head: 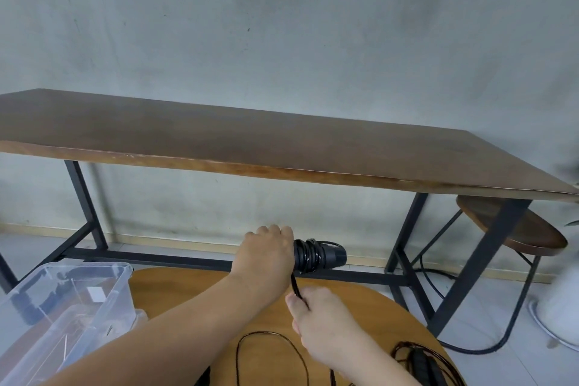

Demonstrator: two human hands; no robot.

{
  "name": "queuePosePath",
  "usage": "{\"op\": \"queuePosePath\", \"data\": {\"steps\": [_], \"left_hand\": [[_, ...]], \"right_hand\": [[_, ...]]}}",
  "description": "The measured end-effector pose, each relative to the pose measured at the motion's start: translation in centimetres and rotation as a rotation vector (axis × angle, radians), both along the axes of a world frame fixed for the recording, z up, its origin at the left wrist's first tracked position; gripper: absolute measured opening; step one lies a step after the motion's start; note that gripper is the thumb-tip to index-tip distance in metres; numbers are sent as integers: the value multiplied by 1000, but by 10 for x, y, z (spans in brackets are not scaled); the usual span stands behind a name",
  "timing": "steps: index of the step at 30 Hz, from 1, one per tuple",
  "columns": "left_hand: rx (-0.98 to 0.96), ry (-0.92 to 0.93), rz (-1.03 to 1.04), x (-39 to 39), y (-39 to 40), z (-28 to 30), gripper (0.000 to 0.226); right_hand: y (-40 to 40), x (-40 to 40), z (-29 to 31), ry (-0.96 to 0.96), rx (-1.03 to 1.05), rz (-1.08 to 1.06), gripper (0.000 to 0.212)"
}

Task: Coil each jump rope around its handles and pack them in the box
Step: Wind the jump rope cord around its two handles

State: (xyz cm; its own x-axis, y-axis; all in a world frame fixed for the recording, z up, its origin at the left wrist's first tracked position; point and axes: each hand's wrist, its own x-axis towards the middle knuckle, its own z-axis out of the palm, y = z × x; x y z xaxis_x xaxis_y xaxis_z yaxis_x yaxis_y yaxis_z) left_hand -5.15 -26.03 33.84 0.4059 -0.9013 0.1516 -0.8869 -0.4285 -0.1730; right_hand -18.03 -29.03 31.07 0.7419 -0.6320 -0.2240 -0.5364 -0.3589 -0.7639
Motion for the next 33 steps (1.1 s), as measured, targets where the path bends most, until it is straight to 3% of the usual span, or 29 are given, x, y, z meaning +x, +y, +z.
{"op": "queuePosePath", "data": {"steps": [6,13,18,24,27,29,32,33], "left_hand": [[143,-164,-58,-3,-1,-14,33],[51,-100,-379,-4,9,0,23],[-83,207,-517,-5,18,15,9],[-251,513,-439,-6,27,28,6],[-275,682,-403,-11,32,29,33],[-295,751,-402,-15,33,31,53],[-363,821,-375,-19,30,33,59],[-391,840,-343,-19,28,33,59]], "right_hand": [[-8,-11,45,136,-326,119,37],[-54,-14,98,104,-276,207,22],[-81,-15,106,-9,-45,337,25],[-94,-12,78,-309,261,281,20],[-89,-8,61,-374,368,228,13],[-88,-6,45,-435,580,163,15],[-81,-8,29,-565,869,69,13],[-79,-7,25,-560,867,41,26]]}}
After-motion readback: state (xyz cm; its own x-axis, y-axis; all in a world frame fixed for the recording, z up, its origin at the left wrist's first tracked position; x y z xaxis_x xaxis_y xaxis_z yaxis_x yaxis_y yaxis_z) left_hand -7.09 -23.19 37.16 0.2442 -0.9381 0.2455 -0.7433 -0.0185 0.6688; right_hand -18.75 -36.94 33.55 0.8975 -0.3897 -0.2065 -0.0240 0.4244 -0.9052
